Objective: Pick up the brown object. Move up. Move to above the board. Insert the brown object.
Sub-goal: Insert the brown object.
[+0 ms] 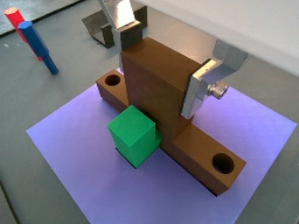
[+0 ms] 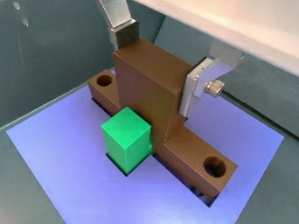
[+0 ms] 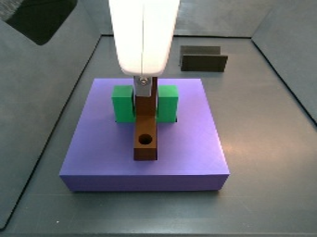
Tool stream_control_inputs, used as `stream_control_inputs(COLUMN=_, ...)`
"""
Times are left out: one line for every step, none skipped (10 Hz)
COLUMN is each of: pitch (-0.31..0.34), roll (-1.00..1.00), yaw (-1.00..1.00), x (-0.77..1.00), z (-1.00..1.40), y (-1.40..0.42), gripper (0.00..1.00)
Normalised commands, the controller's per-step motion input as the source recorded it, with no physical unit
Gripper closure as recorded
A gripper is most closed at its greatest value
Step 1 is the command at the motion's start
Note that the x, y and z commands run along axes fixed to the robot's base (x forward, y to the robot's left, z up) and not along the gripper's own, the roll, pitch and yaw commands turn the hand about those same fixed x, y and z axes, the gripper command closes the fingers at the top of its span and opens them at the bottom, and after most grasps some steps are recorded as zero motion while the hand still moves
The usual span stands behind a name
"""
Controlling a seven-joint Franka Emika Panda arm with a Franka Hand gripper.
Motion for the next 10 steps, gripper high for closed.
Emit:
stream_control_inputs(pitch=0.000, roll=0.00, yaw=-0.04, x=0.04, z=-0.08, y=0.12, gripper=1.00)
stream_control_inputs(pitch=0.000, roll=0.00, yaw=-0.07, x=0.08, z=-0.07, y=0.07, gripper=1.00)
stream_control_inputs(pitch=0.000, roll=0.00, yaw=-0.15, x=0.06, z=-0.10, y=0.00, gripper=1.00)
stream_control_inputs(pitch=0.000, roll=-0.02, yaw=-0.13, x=0.05, z=-0.14, y=0.00, gripper=1.00)
stream_control_inputs(pitch=0.000, roll=-0.03, yaw=-0.16, x=0.07, z=-0.15, y=-0.03, gripper=1.00)
stream_control_inputs(pitch=-0.036, roll=-0.01, yaw=-0.18, x=0.00, z=-0.29, y=0.00, gripper=1.00)
stream_control_inputs(pitch=-0.034, roll=-0.02, yaw=-0.14, x=0.00, z=-0.27, y=0.00, gripper=1.00)
stream_control_inputs(pitch=-0.086, roll=-0.06, yaw=-0.10, x=0.00, z=-0.37, y=0.00, gripper=1.00)
stream_control_inputs(pitch=-0.147, roll=-0.05, yaw=-0.11, x=0.00, z=-0.61, y=-0.01, gripper=1.00)
stream_control_inputs(pitch=-0.154, roll=0.00, yaw=-0.09, x=0.00, z=-0.79, y=0.00, gripper=1.00)
